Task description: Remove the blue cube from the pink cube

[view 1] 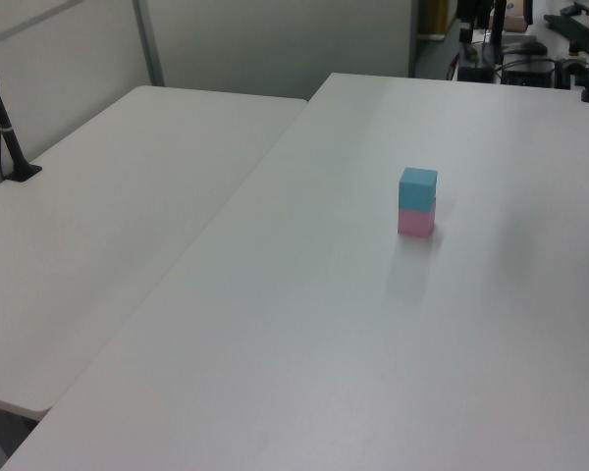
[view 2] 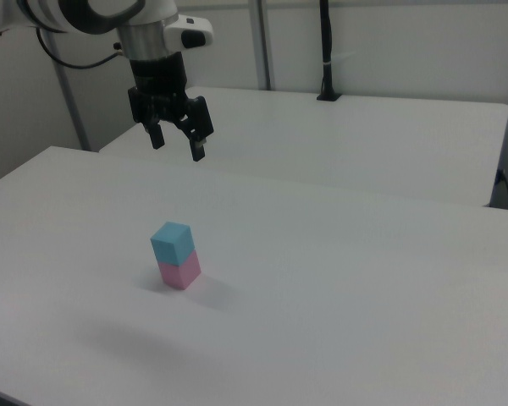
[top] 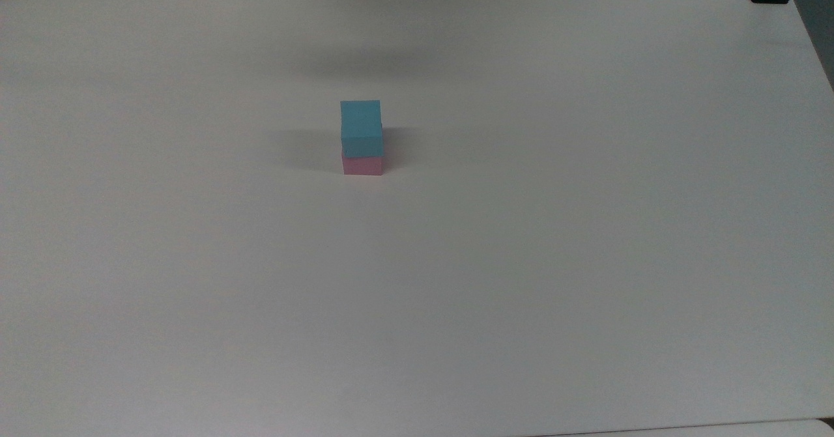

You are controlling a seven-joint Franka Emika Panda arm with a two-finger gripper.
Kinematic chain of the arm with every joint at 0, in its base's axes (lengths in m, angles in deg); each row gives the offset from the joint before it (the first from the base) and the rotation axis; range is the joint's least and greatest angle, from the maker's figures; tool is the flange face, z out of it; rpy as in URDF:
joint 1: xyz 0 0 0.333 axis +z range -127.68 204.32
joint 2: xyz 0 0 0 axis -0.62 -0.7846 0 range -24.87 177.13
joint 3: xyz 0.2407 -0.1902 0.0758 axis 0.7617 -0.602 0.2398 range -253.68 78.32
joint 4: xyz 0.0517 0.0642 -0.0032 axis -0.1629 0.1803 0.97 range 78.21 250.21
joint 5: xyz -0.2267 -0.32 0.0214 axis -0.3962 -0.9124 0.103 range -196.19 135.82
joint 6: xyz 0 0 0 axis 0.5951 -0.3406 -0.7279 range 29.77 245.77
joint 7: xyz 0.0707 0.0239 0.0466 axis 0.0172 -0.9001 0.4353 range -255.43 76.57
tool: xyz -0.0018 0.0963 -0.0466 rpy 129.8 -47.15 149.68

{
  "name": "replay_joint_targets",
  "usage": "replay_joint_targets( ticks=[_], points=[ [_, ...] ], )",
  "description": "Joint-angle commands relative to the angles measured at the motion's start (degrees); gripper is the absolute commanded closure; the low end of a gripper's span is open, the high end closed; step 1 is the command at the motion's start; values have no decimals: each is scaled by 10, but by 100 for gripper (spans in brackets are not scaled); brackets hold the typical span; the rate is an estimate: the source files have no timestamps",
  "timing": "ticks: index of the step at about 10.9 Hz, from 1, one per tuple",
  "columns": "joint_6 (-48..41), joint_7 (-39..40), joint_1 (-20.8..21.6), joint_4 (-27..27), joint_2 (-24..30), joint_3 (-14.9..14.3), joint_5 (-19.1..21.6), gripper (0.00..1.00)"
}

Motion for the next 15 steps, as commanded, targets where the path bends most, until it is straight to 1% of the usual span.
replay_joint_targets(
  ticks=[1,9,10,12,13,15],
  points=[
    [9,11,3,2,2,-2,0,0],
    [3,14,2,2,4,-2,2,0],
    [-7,39,3,5,5,-2,0,0],
    [-13,221,0,18,5,-3,-1,0],
    [-7,248,-1,28,4,-2,-1,0],
    [5,223,4,51,3,-1,6,0]
  ],
)
